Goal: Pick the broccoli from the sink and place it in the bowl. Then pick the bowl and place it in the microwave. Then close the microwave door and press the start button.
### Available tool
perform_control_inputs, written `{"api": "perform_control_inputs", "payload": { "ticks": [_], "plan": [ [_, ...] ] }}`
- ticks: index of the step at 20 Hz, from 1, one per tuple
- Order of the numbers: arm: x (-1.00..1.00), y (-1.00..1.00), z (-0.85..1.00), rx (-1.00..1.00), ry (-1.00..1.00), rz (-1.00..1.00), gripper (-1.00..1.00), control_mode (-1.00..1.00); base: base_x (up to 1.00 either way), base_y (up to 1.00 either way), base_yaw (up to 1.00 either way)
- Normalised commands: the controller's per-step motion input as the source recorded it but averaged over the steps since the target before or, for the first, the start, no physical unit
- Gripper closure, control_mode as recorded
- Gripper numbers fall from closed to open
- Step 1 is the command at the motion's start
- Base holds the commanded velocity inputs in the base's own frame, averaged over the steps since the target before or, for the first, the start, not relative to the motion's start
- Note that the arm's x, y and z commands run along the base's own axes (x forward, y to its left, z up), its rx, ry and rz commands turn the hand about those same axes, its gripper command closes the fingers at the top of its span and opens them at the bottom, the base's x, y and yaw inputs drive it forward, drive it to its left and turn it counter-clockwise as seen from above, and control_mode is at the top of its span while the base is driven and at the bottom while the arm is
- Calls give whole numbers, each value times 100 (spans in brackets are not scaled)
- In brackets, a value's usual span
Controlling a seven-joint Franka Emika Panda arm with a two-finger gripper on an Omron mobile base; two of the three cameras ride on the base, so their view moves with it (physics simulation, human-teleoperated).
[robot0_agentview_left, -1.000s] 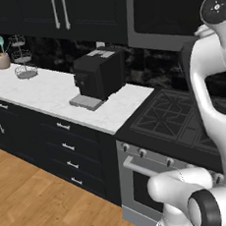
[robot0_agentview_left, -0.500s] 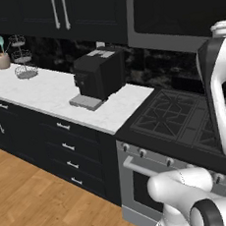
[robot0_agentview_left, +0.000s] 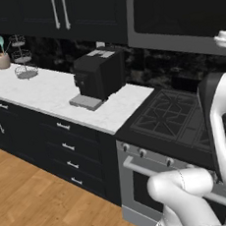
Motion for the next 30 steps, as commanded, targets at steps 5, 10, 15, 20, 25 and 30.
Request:
{"api": "perform_control_inputs", "payload": {
  "ticks": [5, 10, 15, 20, 25, 30],
  "plan": [
    [0, -26, -3, 1, -1, -2, 100, -100, 0, 0, 0],
    [20, -24, 0, 0, 6, 0, 100, -100, 0, 0, 0],
    [2, -47, 3, 5, 0, 0, 100, -100, 0, 0, 0],
    [0, -50, 4, 9, 0, 0, 100, -100, 0, 0, 0],
    [0, -49, 20, 15, -3, 0, 100, -100, 0, 0, 0],
    [0, -38, 32, 17, -8, 0, 100, -100, 0, 0, 0]
  ]
}}
